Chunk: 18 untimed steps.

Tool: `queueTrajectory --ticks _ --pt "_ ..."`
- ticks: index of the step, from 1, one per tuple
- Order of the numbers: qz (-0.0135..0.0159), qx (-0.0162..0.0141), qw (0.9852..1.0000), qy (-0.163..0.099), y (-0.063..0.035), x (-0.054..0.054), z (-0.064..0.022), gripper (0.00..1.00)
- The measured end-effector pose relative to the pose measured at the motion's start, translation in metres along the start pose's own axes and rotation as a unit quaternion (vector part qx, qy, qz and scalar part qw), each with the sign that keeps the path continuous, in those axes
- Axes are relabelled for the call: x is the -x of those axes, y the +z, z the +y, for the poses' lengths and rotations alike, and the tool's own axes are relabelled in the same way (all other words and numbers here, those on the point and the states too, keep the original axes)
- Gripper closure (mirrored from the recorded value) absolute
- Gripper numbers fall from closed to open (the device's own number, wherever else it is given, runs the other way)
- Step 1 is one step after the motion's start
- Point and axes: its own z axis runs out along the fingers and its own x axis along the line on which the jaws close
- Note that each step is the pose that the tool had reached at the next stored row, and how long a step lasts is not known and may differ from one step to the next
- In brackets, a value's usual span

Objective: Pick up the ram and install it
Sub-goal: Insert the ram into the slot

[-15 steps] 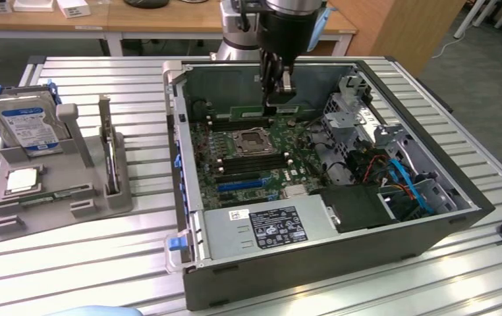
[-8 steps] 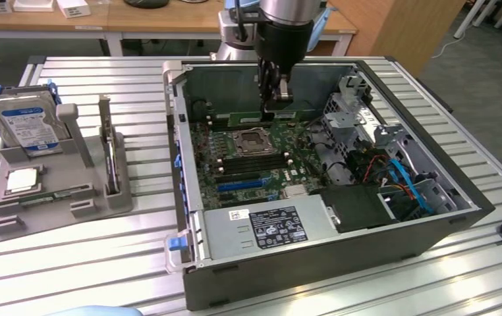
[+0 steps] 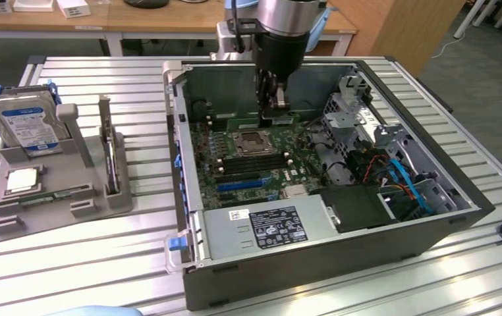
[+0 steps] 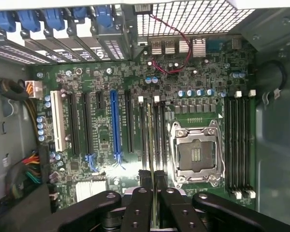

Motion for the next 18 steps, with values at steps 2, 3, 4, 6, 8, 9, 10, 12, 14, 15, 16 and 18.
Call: queueTrajectory --ticks 2,3,4,6,8,9,10,12,14,15,16,18 --pt "0.0000 0.0000 1.0000 0.000 0.0036 0.000 0.0003 0.87" --pt "0.0000 0.0000 1.0000 0.000 0.0054 0.000 0.0005 0.87" --pt "-0.0001 0.0000 1.0000 -0.001 0.0072 0.000 0.0006 0.87" --pt "0.0000 0.0000 1.0000 -0.001 0.0109 0.000 0.0010 0.87" --pt "-0.0001 0.0000 1.0000 -0.001 0.0145 0.000 0.0014 0.87" --pt "-0.0001 0.0000 1.0000 -0.001 0.0163 0.000 0.0016 0.87" --pt "0.0000 0.0000 1.0000 -0.001 0.0181 0.000 0.0017 0.87" --pt "0.0000 0.0000 1.0000 -0.002 0.0216 0.000 0.0020 0.87" --pt "-0.0001 0.0000 1.0000 -0.002 0.0246 0.000 0.0021 0.87" --pt "0.0005 0.0004 1.0000 -0.002 0.0246 0.000 0.0021 0.87" --pt "0.0006 0.0004 1.0000 -0.002 0.0246 0.000 0.0021 0.87" --pt "0.0006 0.0004 1.0000 -0.003 0.0246 0.000 0.0021 0.87"
